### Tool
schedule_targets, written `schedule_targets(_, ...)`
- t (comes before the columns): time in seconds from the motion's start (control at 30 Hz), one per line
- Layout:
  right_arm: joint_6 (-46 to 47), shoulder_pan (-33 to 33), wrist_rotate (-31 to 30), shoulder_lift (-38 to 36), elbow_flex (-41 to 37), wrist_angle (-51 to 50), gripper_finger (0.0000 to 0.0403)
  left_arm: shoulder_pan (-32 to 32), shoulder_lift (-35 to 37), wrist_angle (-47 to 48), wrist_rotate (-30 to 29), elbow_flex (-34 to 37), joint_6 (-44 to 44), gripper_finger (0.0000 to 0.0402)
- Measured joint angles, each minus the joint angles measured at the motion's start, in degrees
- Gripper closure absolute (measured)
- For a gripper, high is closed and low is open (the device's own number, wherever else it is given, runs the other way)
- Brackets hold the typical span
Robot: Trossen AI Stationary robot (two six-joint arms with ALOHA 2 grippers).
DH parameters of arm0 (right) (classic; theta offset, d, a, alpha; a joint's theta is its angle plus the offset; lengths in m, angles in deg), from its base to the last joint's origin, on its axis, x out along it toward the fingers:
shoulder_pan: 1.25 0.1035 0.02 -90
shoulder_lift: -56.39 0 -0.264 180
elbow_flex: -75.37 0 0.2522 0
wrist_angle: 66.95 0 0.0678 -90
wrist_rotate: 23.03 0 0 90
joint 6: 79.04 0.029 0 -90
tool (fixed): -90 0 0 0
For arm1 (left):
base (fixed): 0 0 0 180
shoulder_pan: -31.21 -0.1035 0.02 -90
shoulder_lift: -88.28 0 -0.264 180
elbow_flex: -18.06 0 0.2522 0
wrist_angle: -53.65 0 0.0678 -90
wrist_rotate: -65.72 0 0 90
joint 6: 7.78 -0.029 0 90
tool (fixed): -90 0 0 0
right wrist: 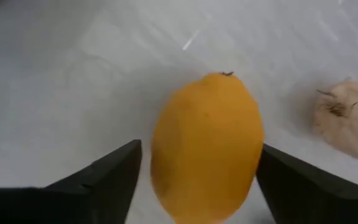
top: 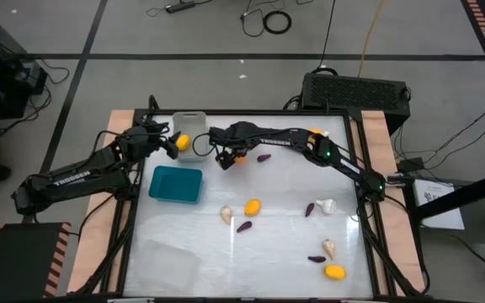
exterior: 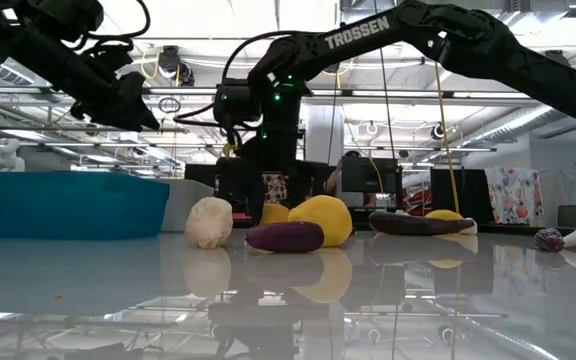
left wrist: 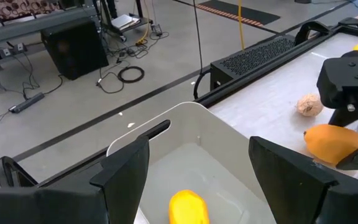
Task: Sort produce into baskets
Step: Put the yellow lemon into the gray bin
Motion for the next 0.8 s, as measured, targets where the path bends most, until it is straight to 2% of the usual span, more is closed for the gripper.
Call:
schedule_targets(0.17, -0.80, 0.00, 1.10, -0.26, 0.00, 0.12, 0.0199, 0.00, 0.00, 0.00, 0.00, 0.00, 0.00, 0.0118)
schedule_targets(0.23, -1.92, 0.00, 1.13, -0.47, 0.04, 1.07, 0.0220, 0.00, 0.00, 0.00, 0.00, 0.00, 0.00, 0.0118)
schedule_targets(0.4, -4.52, -0.11, 1.30, -0.53, 2.91, 4.00, 0.0220, 0.00, 0.00, -0.09, 0.00, 0.00, 0.00, 0.0118)
schedule_targets(0.6, -9.84, -0.11, 1.29, -1.63, 3.49, 12.70, 0.0182, 0.00, 0.00, -0.09, 0.00, 0.00, 0.00, 0.0118)
schedule_targets(0.8, -11.71, -0.52, -0.23, -2.29, 3.58, 15.31, 0.0196, 0.01, 0.00, -0.09, -0.02, 0.00, -0.04, 0.0118)
